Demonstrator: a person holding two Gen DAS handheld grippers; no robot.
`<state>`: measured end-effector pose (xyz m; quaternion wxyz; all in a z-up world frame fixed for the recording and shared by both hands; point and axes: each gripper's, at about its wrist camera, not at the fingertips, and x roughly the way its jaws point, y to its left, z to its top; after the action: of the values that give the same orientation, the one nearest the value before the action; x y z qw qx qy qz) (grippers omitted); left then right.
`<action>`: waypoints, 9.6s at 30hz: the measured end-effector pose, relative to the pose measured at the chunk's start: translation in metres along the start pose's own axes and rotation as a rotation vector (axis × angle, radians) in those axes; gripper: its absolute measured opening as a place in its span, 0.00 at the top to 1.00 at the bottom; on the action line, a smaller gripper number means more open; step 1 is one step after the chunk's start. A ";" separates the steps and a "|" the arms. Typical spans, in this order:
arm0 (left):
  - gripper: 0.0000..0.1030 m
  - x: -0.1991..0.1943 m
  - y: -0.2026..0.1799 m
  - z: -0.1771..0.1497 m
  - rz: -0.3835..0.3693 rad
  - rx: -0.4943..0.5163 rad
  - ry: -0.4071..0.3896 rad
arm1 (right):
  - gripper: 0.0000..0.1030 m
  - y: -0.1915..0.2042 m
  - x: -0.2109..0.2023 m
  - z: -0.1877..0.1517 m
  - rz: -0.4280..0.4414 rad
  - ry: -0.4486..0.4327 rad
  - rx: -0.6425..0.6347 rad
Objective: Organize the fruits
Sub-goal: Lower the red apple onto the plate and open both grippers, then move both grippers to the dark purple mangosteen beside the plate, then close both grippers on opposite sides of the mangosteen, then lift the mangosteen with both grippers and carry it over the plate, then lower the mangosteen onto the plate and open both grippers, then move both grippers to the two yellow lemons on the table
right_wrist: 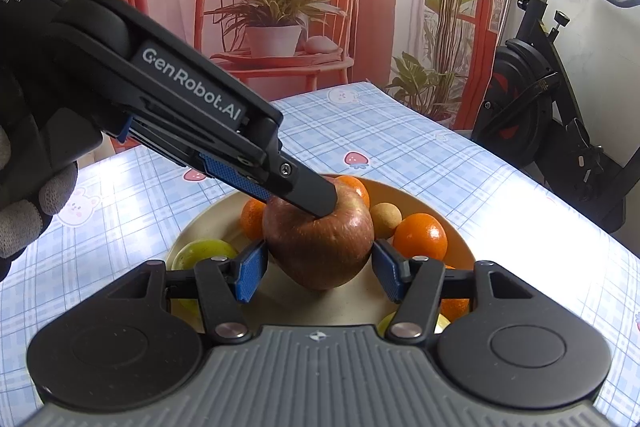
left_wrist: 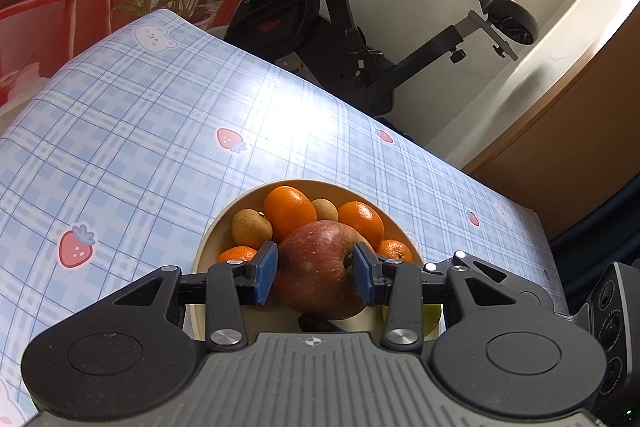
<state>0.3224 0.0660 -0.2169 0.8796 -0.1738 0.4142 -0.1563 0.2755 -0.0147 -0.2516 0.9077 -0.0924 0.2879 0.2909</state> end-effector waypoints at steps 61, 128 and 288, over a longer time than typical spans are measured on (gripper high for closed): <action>0.50 0.021 -0.157 -0.032 -0.041 0.299 0.015 | 0.40 -0.091 -0.157 -0.080 -0.150 -0.035 0.194; 0.48 0.090 -0.145 -0.034 -0.133 0.224 0.196 | 0.43 -0.110 -0.117 -0.066 0.031 0.052 0.284; 0.44 0.011 -0.177 -0.117 -0.034 0.308 0.003 | 0.34 -0.052 -0.205 -0.155 -0.184 -0.142 0.418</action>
<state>0.2141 -0.1167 -0.2170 0.8924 -0.0437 0.3839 -0.2332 0.0969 -0.2064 -0.2605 0.9478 0.0923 0.2677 0.1467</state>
